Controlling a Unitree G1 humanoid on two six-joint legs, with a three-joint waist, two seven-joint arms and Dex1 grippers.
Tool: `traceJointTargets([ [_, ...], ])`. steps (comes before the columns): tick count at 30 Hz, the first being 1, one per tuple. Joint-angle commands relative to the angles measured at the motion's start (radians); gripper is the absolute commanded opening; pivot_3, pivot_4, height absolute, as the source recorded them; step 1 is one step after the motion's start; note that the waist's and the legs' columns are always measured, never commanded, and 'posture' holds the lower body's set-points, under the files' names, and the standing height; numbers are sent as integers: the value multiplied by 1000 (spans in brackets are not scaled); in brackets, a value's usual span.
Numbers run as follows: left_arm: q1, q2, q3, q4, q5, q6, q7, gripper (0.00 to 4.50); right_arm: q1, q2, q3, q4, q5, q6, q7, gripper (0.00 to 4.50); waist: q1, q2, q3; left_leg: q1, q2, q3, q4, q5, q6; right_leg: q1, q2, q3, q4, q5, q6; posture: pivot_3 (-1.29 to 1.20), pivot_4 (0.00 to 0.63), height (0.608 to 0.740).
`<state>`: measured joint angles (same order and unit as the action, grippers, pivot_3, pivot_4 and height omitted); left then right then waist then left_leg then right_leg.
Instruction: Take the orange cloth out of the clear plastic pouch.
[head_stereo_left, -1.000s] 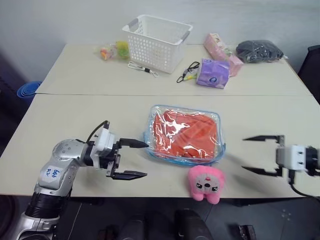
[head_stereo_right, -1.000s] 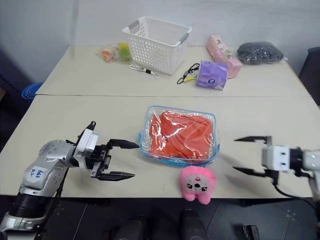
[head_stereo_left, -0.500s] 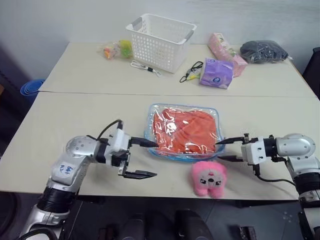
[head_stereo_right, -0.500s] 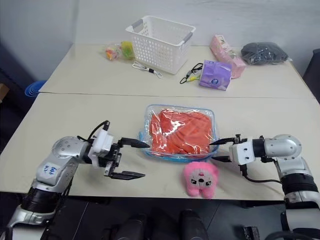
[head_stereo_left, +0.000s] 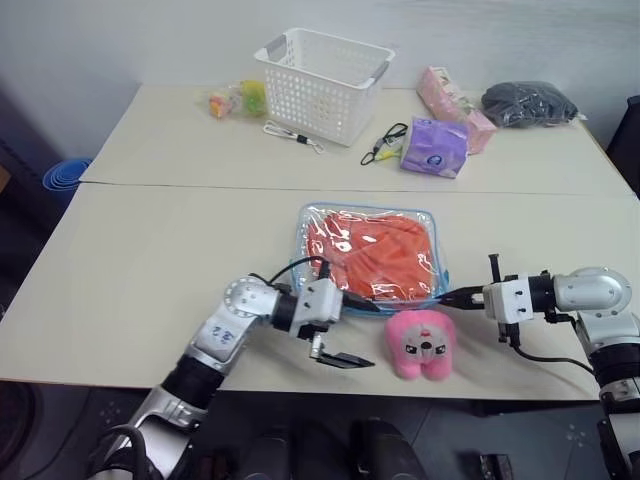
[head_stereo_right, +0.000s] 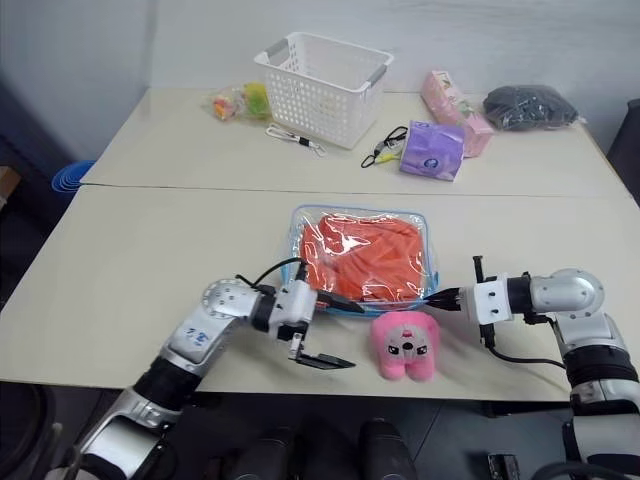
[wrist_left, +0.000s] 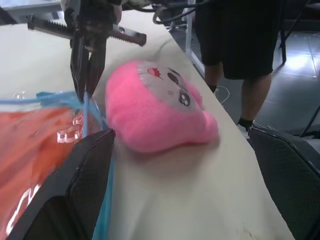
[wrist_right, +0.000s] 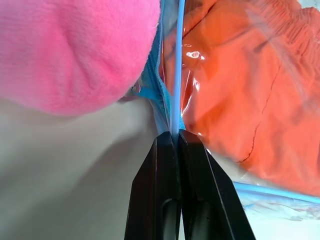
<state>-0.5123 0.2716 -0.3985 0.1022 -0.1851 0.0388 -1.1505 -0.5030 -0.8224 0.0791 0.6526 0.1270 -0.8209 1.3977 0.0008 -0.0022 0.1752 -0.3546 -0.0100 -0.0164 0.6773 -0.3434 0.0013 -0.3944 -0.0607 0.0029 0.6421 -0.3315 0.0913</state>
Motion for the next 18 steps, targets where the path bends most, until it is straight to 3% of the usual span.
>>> traceJointTargets([
  [1, -24, -50, -25, 29, 27, -33, 31, 4500, 16, -24, -14, -49, 25, 21, -15, 58, 0, 0, 0, 0, 0, 0, 0, 0, 0, 0, 0, 0, 0, 0, 0, 0, 150, 740],
  [7, -40, -145, -83, 103, 113, -45, 116, 4500, 54, -31, -19, -107, 29, 71, -43, 58, 0, 0, 0, 0, 0, 0, 1, 0, 0, 0, 0, 0, 1, 0, 0, 0, 150, 740],
  [10, -44, -160, -84, 134, 152, -57, 163, 3982, 58, -43, -25, -110, 28, 80, -46, 0, 1, 0, 0, 0, 0, 0, 1, 0, 0, 0, 0, 0, 1, 0, 0, 0, 150, 740],
  [18, 9, -56, -39, 69, 84, -33, 77, 1710, 52, -65, -29, -79, 26, 67, -49, 0, 0, 0, 0, 0, 0, 0, 2, 0, 0, 0, 0, 0, 2, 0, 0, 0, 150, 740],
])
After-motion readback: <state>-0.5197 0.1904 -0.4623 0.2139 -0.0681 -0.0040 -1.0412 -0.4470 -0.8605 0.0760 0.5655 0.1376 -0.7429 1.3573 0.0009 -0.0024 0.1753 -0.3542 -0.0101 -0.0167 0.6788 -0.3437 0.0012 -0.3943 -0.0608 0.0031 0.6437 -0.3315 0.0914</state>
